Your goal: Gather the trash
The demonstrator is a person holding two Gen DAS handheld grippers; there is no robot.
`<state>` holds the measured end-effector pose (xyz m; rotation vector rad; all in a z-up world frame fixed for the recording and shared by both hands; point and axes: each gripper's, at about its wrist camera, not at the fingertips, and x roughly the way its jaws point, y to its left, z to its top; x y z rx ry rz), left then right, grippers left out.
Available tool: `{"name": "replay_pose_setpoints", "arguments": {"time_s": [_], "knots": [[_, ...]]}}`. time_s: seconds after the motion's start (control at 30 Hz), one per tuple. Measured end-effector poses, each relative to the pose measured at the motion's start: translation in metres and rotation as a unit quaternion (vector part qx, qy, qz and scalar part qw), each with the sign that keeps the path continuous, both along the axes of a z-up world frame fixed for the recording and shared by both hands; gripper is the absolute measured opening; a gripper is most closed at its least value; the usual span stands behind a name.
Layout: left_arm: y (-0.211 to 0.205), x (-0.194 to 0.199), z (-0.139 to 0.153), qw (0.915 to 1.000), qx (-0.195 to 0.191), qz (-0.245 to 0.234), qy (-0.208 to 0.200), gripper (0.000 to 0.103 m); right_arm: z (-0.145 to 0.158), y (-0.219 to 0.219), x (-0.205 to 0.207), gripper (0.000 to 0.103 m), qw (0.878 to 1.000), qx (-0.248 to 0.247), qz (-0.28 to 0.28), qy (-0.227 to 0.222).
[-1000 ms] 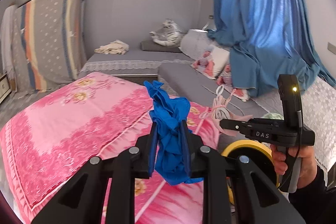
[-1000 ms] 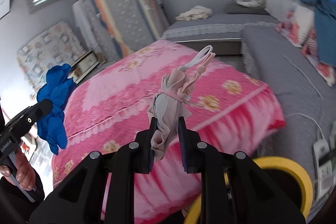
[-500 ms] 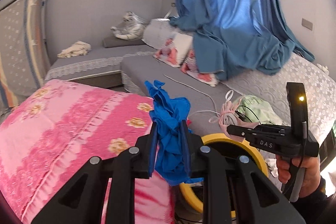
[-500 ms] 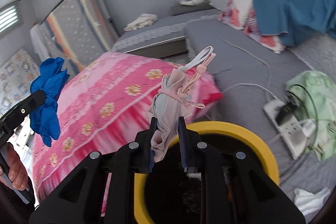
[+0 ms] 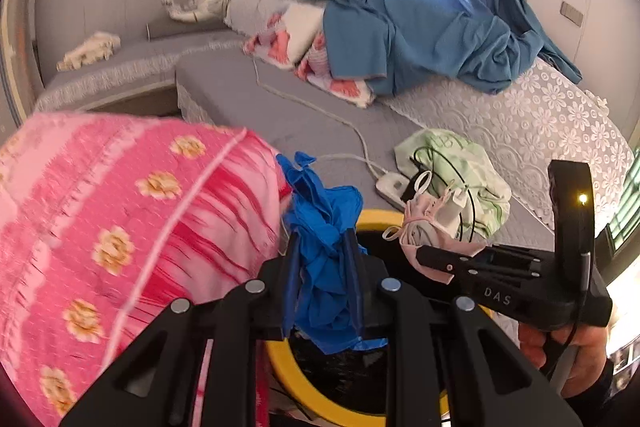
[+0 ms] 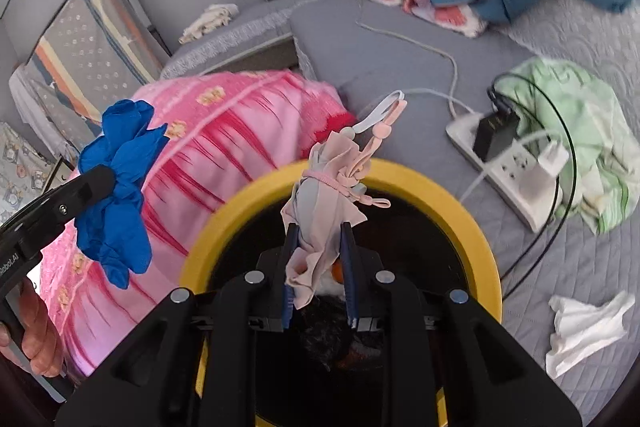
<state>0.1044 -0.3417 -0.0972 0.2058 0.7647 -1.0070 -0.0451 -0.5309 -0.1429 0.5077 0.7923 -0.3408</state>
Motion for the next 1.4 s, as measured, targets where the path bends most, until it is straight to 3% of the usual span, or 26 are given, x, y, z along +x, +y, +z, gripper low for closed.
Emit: {"name": "replay_pose_setpoints", "arguments": {"time_s": [0.13,0.37,0.43,0.47,0.5,0.53,0.57,0.77,0.97,1.2,1.4], "knots": [[-0.010,0.006,-0.017,0.9995,0.009,-0.004,0.031,0.020,-0.008,-0.005,-0.004,0.019,1.000,0.008,-0.009,0.008],[-0.018,0.001,-0.021,0.9994,0.010,-0.009,0.031,0.020,-0.008,-0.011,-0.011,0.020,1.000,0.006,-0.021,0.009],[-0.016,0.001,-0.020,0.9994,0.009,-0.006,0.032,0.034,-0.007,-0.011,-0.012,0.022,1.000,0.004,-0.027,0.011],[-0.015,0.002,-0.020,0.9994,0.008,0.000,0.034,0.052,-0.006,-0.013,-0.013,0.027,0.999,0.002,-0.029,0.012],[-0.013,0.004,-0.019,0.9994,0.005,0.007,0.035,0.060,-0.005,-0.013,-0.015,0.031,0.999,-0.002,-0.036,0.013],[-0.010,0.005,-0.018,0.9993,0.002,0.011,0.036,0.065,-0.004,-0.014,-0.016,0.043,0.999,-0.004,-0.042,0.013],[-0.008,0.007,-0.016,0.9992,0.000,0.013,0.038,0.065,-0.003,-0.015,-0.017,0.048,0.999,-0.006,-0.046,0.013],[0.013,0.018,-0.006,0.9985,-0.013,0.038,0.036,0.065,0.009,-0.013,-0.018,0.048,0.998,-0.033,-0.058,0.012],[0.070,0.034,0.012,0.9947,-0.038,0.091,0.026,0.065,0.031,0.016,0.011,0.048,0.999,-0.040,-0.008,-0.024],[0.181,0.048,0.035,0.9761,-0.061,0.208,-0.018,0.065,0.055,0.083,0.074,0.061,0.992,-0.047,0.089,-0.072],[0.279,0.037,0.055,0.9379,-0.052,0.330,-0.094,0.071,0.065,0.151,0.123,0.069,0.981,-0.064,0.159,-0.090]]}}
